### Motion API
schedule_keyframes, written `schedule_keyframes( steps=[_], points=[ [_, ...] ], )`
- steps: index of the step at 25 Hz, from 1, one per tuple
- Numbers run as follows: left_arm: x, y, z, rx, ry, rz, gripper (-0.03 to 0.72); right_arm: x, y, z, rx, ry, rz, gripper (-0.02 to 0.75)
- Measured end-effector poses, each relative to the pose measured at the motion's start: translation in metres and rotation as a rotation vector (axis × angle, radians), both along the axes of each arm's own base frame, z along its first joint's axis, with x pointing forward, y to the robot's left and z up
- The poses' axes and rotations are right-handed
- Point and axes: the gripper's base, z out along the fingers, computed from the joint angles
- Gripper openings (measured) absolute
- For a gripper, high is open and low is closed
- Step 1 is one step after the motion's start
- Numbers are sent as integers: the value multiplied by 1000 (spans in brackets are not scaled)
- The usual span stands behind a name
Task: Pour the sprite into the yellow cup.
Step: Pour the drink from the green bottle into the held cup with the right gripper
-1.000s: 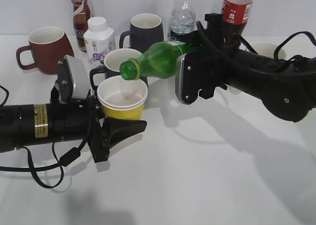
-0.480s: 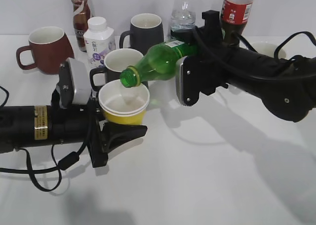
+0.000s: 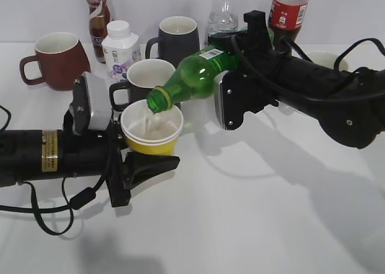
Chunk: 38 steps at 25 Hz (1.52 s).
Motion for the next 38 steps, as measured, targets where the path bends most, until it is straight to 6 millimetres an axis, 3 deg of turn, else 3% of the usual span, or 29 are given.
schedule_keyframes(
  steps=[38],
  points=[
    [-2,-1,0,4,-5,-24,414,0,0,4,-19,-64,8,426]
  ],
)
